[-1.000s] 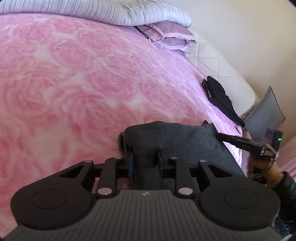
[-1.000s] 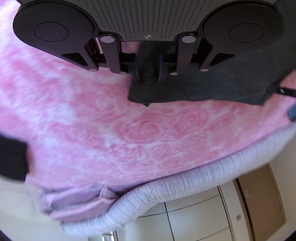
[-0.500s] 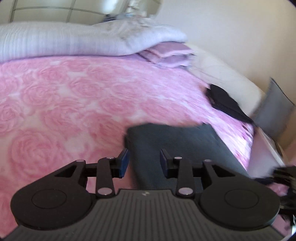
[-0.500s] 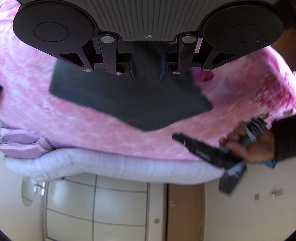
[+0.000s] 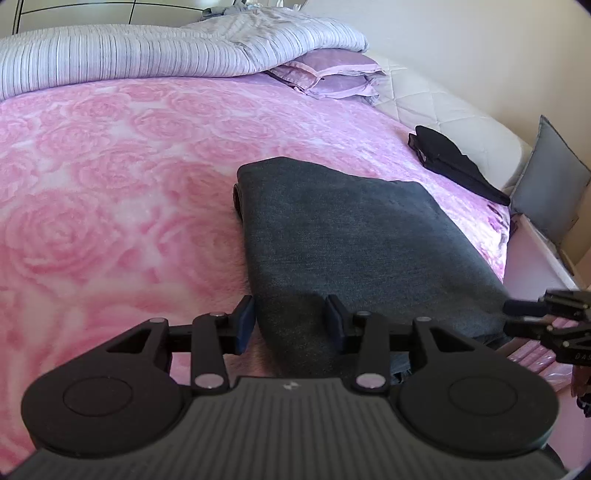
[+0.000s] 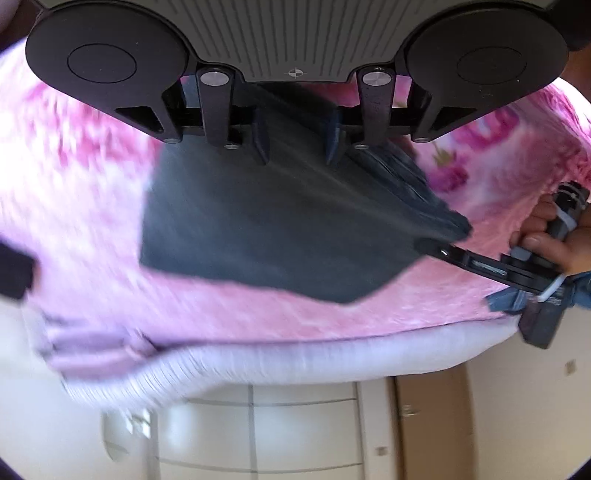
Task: Fold clothes
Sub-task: 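Lay the folded jeans flat on the bed and release both grippers, then grasp the folded jeans with both grippers and lift them off the bed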
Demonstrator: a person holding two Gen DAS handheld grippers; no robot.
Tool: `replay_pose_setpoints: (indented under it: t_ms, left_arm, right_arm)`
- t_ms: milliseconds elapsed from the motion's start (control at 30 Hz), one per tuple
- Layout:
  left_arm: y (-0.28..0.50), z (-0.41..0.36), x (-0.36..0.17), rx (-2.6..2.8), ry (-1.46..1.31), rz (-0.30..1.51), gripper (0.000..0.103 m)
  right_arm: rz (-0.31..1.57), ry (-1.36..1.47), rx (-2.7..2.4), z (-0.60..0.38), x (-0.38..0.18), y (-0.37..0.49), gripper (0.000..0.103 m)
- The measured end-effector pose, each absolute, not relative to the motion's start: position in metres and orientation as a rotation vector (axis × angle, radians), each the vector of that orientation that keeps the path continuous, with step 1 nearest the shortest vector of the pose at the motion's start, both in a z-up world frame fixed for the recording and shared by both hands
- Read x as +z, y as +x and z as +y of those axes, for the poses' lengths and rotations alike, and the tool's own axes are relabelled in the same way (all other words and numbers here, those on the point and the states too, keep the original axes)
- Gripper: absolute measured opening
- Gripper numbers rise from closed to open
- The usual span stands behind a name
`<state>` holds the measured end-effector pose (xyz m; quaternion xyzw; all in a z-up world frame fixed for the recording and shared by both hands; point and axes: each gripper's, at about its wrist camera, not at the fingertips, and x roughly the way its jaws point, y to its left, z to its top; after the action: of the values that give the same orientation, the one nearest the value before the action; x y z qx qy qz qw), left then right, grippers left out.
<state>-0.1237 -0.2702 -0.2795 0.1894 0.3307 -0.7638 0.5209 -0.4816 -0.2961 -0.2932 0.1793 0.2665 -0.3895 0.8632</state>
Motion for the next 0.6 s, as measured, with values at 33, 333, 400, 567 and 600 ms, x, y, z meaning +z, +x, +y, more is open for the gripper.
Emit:
replay_pose_setpoints:
  t_ms: [33,333,400,567,600]
  left_arm:
    - [-0.125,-0.268,-0.277,-1.825,0.463,0.778,0.037]
    - [-0.146,-0.23,-0.248,-1.758,0.59,0.541,0.038]
    - [-0.151,-0.224,-0.246,-1.74,0.63,0.506,0.038]
    - [-0.158,-0.216,-0.243,-1.719,0.666,0.453,0.038]
    - [-0.16,-0.215,-0.243,-1.716,0.671,0.446,0.038]
  right_arm:
    - [0.549,0.388,-0.83,-0.294,-0.292,-0.485,0.033]
    - [0.554,0.293,-0.922,-0.253,-0.271,-0.505,0.053]
    - [0.573,0.292,-0.924,-0.247,-0.274,-0.507,0.054]
    - [0.579,0.301,-0.926,-0.235,-0.276,-0.507,0.055]
    - [0.585,0.293,-0.925,-0.233,-0.276,-0.507,0.056]
